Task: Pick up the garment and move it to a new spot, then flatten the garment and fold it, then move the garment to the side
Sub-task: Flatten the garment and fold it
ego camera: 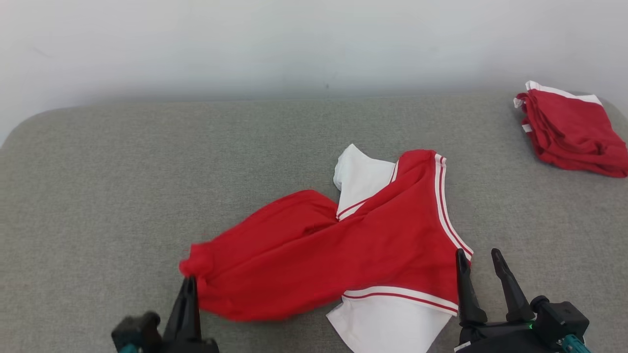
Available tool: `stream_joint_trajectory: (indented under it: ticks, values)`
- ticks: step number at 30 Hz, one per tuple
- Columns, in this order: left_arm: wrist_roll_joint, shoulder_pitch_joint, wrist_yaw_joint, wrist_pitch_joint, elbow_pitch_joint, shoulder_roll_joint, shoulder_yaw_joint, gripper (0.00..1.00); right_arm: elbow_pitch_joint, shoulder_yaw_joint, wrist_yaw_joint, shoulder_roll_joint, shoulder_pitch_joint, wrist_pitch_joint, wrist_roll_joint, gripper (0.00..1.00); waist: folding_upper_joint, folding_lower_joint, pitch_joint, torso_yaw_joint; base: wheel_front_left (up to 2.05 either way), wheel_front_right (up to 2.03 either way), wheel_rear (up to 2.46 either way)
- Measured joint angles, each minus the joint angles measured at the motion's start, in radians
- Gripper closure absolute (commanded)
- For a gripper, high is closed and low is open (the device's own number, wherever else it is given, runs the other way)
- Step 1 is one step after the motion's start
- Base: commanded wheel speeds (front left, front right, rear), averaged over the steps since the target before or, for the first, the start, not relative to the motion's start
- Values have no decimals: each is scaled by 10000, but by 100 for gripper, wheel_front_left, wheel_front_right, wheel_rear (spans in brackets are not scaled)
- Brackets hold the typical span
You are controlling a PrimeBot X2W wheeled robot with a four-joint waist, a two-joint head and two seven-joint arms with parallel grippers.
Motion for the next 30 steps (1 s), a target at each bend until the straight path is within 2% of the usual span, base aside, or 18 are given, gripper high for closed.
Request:
stream_joint_trajectory:
  ticks: [4,6,7,16,21,26,30]
  values:
    - [-58,765,-19,-2,81,-203,151,100,61,48,0,2,5,0,-31,0,-1,0,-111,78,0,0,0]
    - [-33,918,-67,0,251,-251,161,42,104,33,0,0,8,0,-46,0,-1,-1,-135,34,0,0,0]
    - [-31,959,-63,-2,270,-291,209,0,121,23,0,-2,21,0,-52,0,0,0,-150,12,0,0,0]
    - [420,1431,-6,-2,-107,-314,871,0,251,-161,0,-2,294,0,-8,0,0,0,-411,-27,0,0,0]
    - [759,1708,-94,-2,-263,100,1154,0,593,-138,0,0,615,0,50,0,-1,-1,-561,-50,0,0,0]
    - [1057,1863,-234,359,-2,577,872,0,989,81,0,2,1019,0,165,0,-1,0,-636,-126,0,0,0]
    - [1233,1781,-508,579,334,1003,723,0,1446,453,0,-2,1130,-2,213,0,-1,0,-553,-201,0,0,0]
